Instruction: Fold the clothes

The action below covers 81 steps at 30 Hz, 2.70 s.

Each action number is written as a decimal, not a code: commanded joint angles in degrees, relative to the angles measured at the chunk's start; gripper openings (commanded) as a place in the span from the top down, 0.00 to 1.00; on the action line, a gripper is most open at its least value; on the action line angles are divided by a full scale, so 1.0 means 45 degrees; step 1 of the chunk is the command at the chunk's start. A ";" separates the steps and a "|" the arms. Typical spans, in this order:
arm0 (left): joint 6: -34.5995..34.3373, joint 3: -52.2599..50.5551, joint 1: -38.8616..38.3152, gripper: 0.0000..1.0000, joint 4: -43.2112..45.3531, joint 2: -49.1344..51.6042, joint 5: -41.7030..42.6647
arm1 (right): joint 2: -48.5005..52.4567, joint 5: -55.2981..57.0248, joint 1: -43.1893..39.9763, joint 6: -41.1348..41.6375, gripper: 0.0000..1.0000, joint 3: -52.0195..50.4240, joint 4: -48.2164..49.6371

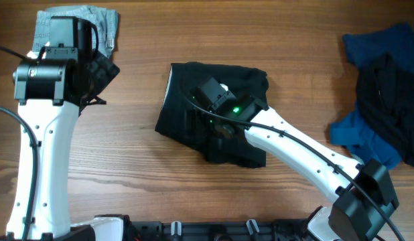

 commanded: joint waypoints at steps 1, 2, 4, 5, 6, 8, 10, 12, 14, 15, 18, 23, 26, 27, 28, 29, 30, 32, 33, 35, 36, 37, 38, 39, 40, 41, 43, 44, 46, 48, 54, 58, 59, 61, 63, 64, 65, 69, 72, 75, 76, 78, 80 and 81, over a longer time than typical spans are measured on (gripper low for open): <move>0.1719 -0.0126 0.0024 0.00 0.0155 0.0738 0.1462 | 0.0131 -0.1200 -0.0068 -0.0724 0.00 -0.0068 0.0291; 0.2390 -0.0131 0.0010 0.00 0.0155 0.0947 0.1923 | 0.0131 -0.1200 -0.0151 -0.0622 0.01 -0.0068 0.0291; 0.3123 -0.0126 0.0000 0.00 0.0068 0.1384 0.2487 | 0.0141 -0.1273 -0.0325 -0.0583 0.01 -0.0068 0.0369; 0.3181 -0.0126 0.0000 0.00 0.0015 0.1588 0.2569 | 0.0141 -0.1370 -0.0374 -0.0583 0.01 -0.0068 0.0432; 0.3181 -0.0131 0.0000 0.00 -0.0005 0.1812 0.2569 | 0.0141 -0.1472 -0.0427 -0.0583 0.01 -0.0068 0.0515; 0.3172 -0.0126 0.0010 0.00 0.0063 0.2249 0.2565 | 0.0141 -0.1836 -0.0437 -0.0597 0.01 -0.0068 0.0806; 0.3128 -0.0126 0.0073 0.00 0.0287 0.2696 0.2555 | 0.0180 -0.2404 -0.0437 -0.0593 0.02 -0.0068 0.1205; 0.3075 -0.0126 0.0180 0.00 0.0510 0.2997 0.2560 | 0.0282 -0.2652 -0.0423 -0.0597 0.03 -0.0068 0.1506; 0.2783 -0.0126 0.0350 0.00 0.0685 0.3254 0.2540 | 0.0418 -0.2414 -0.0413 -0.0602 0.03 -0.0068 0.1569; 0.2710 -0.0126 0.0476 0.00 0.0729 0.3342 0.2516 | 0.0534 -0.2186 -0.0413 -0.0641 0.03 -0.0068 0.1545; 0.2705 -0.0126 0.0962 0.00 0.0748 0.3551 0.2516 | 0.0845 -0.1205 -0.0486 -0.0612 0.00 -0.0068 0.1132; 0.2856 -0.0126 0.1452 0.00 0.0180 0.3565 0.2511 | 0.1005 -0.0695 -0.1457 -0.0049 0.01 -0.0068 0.0228; 0.3143 -0.0131 0.1447 0.00 0.0160 0.3565 0.2516 | 0.1078 0.0117 -0.2288 0.0117 0.01 -0.0068 -0.0680; 0.3143 -0.0126 0.1438 0.00 0.0189 0.3570 0.2521 | 0.1166 0.0141 -0.2574 -0.0073 0.01 -0.0068 -0.0797; 0.3138 -0.0126 0.1438 0.00 0.0228 0.3570 0.2526 | 0.1253 -0.0029 -0.2793 -0.0408 0.01 -0.0068 -0.0792; 0.3133 -0.0126 0.1438 0.00 0.0301 0.3570 0.2531 | 0.1399 -0.0238 -0.2963 -0.0719 0.01 -0.0068 -0.0714; 0.3133 -0.0126 0.1438 0.00 0.0359 0.3570 0.2565 | 0.1511 -0.0471 -0.3099 -0.0967 0.01 -0.0068 -0.0627; 0.3133 -0.0126 0.1438 0.00 0.0447 0.3570 0.2623 | 0.1812 -0.0520 -0.3138 -0.0952 0.02 -0.0068 -0.0418; 0.3133 -0.0131 0.1438 0.00 0.0442 0.3570 0.2671 | 0.1943 -0.0525 -0.3133 -0.0937 0.01 -0.0068 -0.0311; 0.3143 -0.0131 0.1438 0.00 0.0408 0.3570 0.2822 | 0.2263 -0.0646 -0.3128 -0.0821 0.02 -0.0068 -0.0131; 0.3201 -0.0131 0.1438 0.00 0.0364 0.3570 0.3021 | 0.2438 -0.0675 -0.3128 -0.0821 0.02 -0.0068 -0.0058; 0.3468 -0.0131 0.1438 0.00 0.0340 0.3570 0.3424 | 0.2667 -0.0675 -0.3128 -0.0719 0.02 -0.0068 -0.0019; 0.3793 -0.0131 0.1418 0.00 0.0345 0.3570 0.3823 | 0.2812 -0.0670 -0.3128 -0.0612 0.02 -0.0068 -0.0010; 0.4289 -0.0131 0.1389 0.00 0.0359 0.3570 0.4425 | 0.3007 -0.0675 -0.3128 -0.0602 0.02 -0.0068 0.0019; 0.4881 -0.0131 0.1331 0.00 0.0369 0.3570 0.5119 | 0.3235 -0.0675 -0.3128 -0.0597 0.04 -0.0068 0.0063; 0.5217 -0.0131 0.1263 0.00 0.0369 0.3570 0.5552 | 0.3415 -0.0675 -0.3128 -0.0593 0.04 -0.0068 0.0092; 0.5722 -0.0151 0.1064 0.00 0.0359 0.3570 0.6207 | 0.3716 -0.0675 -0.3128 -0.0588 0.06 -0.0068 0.0126; 0.5911 -0.0209 0.0928 0.00 0.0398 0.3570 0.6494 | 0.3808 -0.0670 -0.3128 -0.0593 0.07 -0.0068 0.0126; 0.5901 -0.0432 0.0588 0.00 0.0573 0.3570 0.6810 | 0.3939 -0.0670 -0.3128 -0.0573 0.12 -0.0068 0.0131; 0.5897 -0.0942 0.0083 0.00 0.1059 0.3570 0.7043 | 0.3959 -0.0670 -0.3128 -0.0466 0.18 -0.0068 0.0136; 0.5795 -0.2929 -0.1370 0.00 0.2841 0.3570 0.7247 | 0.3959 -0.0670 -0.3128 -0.0277 0.54 -0.0068 0.0131; 0.5328 -0.4114 -0.2195 0.00 0.3905 0.3570 0.7276 | 0.3959 -0.0675 -0.3128 -0.0277 0.63 -0.0068 0.0073; 0.5056 -0.4342 -0.2327 0.00 0.4167 0.3570 0.7276 | 0.3959 -0.0680 -0.3128 -0.0277 0.64 -0.0068 0.0063; 0.4779 -0.4750 -0.2472 0.00 0.4736 0.3570 0.7281 | 0.3959 -0.0733 -0.3128 -0.0282 0.78 -0.0068 -0.0024; 0.4687 -0.5027 -0.2506 0.00 0.5085 0.3604 0.7281 | 0.3949 -0.0840 -0.3143 -0.0291 0.92 -0.0068 -0.0112; 0.4643 -0.5139 -0.2506 0.00 0.5217 0.3653 0.7286 | 0.3949 -0.0879 -0.3152 -0.0291 0.96 -0.0063 -0.0175; 0.4546 -0.5221 -0.2506 0.00 0.5289 0.3740 0.7276 | 0.3900 -0.0923 -0.3152 -0.0291 0.96 -0.0063 -0.0248; 0.4459 -0.5338 -0.2506 0.00 0.5518 0.4405 0.7295 | 0.3405 -0.0899 -0.3152 -0.0287 0.96 -0.0063 -0.0403; 0.4459 -0.5343 -0.2506 0.00 0.5659 0.5168 0.7334 | 0.2594 -0.0588 -0.3196 -0.0267 0.96 -0.0063 -0.0675; 0.4459 -0.5343 -0.2501 0.00 0.5697 0.5858 0.7329 | 0.1695 0.0112 -0.3463 -0.0253 0.96 -0.0063 -0.1404; 0.4464 -0.5343 -0.2506 0.00 0.5697 0.6071 0.7329 | 0.1438 0.0427 -0.3653 -0.0253 0.96 -0.0063 -0.1807; 0.4459 -0.5343 -0.2501 0.00 0.5697 0.6305 0.7329 | 0.1161 0.0792 -0.4022 -0.0248 0.96 -0.0063 -0.2419; 0.4459 -0.5343 -0.2501 0.00 0.5736 0.6470 0.7329 | 0.0986 0.1112 -0.4551 -0.0248 0.96 -0.0063 -0.3123; 0.4459 -0.5343 -0.2501 0.00 0.5746 0.6475 0.7329 | 0.0937 0.1209 -0.4799 -0.0194 0.96 -0.0063 -0.3381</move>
